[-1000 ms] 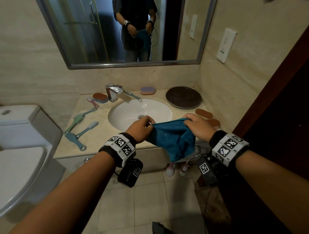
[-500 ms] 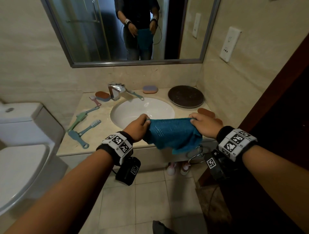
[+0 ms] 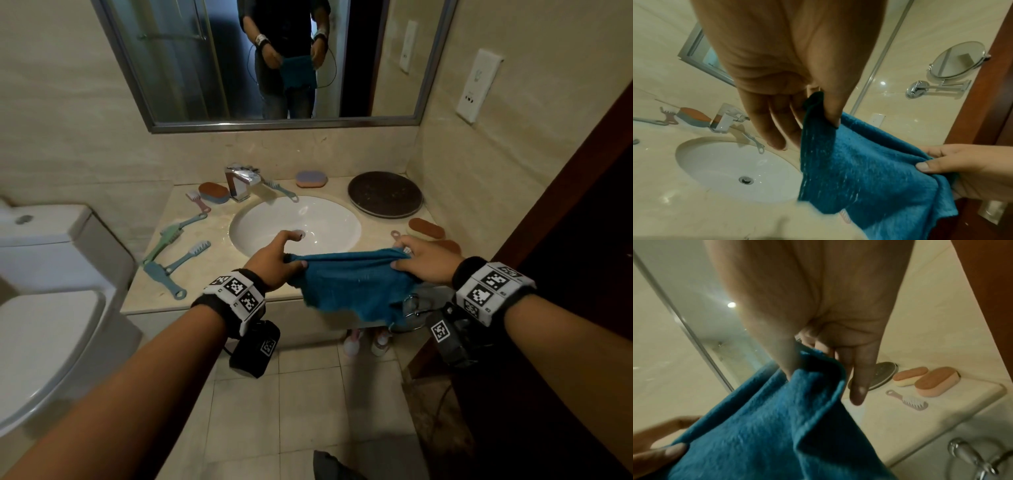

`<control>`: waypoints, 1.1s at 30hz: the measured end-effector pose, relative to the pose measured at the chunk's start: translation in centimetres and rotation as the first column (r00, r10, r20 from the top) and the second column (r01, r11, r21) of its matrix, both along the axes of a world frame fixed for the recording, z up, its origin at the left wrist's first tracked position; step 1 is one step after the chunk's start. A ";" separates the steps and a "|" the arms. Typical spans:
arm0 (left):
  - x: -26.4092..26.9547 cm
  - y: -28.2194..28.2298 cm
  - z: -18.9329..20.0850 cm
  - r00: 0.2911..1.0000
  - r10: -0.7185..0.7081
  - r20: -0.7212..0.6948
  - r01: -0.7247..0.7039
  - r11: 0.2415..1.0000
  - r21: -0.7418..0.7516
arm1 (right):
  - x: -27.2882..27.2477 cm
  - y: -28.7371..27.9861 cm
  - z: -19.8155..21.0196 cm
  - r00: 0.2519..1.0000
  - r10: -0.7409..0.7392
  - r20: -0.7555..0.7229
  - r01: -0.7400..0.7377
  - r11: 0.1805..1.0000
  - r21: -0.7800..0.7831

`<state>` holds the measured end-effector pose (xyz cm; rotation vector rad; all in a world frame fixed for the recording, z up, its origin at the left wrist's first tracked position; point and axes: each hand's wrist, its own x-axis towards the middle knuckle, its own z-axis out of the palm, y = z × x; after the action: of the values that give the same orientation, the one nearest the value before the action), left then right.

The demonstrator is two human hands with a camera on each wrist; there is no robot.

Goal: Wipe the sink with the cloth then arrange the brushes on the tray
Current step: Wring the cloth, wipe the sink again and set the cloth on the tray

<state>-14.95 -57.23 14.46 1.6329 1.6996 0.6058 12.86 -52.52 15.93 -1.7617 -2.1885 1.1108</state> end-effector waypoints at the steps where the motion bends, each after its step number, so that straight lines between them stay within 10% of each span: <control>1: -0.1 0.0 -0.1 0.999 0.038 0.031 -0.038 0.999 -0.007 | 0.0 0.1 -0.2 0.996 -0.053 -0.076 0.053 0.999 -0.001; 7: -0.7 0.5 -0.3 0.956 0.210 0.206 -0.212 0.977 -0.013 | -0.8 -0.4 0.6 0.850 -0.350 -0.393 0.318 0.937 -0.147; 14: -1.3 1.0 -0.6 0.898 0.233 0.373 -0.257 0.966 0.013 | -1.5 -0.1 0.7 0.784 -0.492 -0.378 0.444 0.870 -0.212; 21: -1.2 1.2 -0.3 0.909 0.201 0.366 -0.229 0.973 0.033 | -1.2 1.0 -0.2 0.857 -0.421 -0.297 0.407 0.907 -0.111; 27: -1.2 1.7 0.0 0.960 0.232 0.158 -0.243 0.968 0.056 | -1.3 0.9 0.2 0.744 -0.502 -0.441 0.392 0.862 -0.321; 33: -1.4 1.0 0.8 0.925 0.216 0.312 -0.206 0.976 -0.066 | -1.0 0.8 0.8 0.759 -0.474 -0.447 0.450 0.878 -0.167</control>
<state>-16.38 -56.21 15.27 1.2569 1.6417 0.8910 11.85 -51.69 16.76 -1.6782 -1.3494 1.2933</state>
